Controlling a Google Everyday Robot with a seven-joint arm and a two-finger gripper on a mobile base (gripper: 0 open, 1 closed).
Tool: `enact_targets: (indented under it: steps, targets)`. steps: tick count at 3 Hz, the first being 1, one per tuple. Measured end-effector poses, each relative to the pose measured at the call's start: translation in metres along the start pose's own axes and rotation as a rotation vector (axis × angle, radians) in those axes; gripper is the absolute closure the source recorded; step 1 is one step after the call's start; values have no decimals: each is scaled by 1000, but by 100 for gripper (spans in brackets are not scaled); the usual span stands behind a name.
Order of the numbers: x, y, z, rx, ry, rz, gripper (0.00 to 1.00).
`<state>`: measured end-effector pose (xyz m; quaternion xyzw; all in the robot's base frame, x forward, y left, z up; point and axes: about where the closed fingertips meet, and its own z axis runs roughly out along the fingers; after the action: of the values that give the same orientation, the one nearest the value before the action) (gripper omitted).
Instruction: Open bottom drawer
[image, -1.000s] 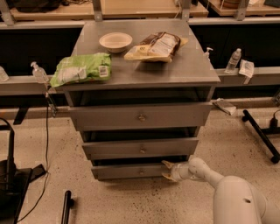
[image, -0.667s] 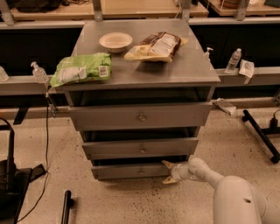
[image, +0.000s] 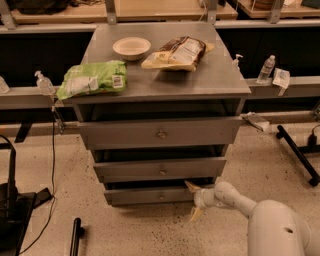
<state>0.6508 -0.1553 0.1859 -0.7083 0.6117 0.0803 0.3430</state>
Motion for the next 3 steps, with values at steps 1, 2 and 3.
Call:
enact_targets:
  steps: [1, 2, 3]
  targets:
    - [-70, 11, 2, -35, -83, -88, 12]
    - [-111, 20, 8, -78, -131, -131, 32]
    - [-123, 26, 16, -106, -165, -124, 25]
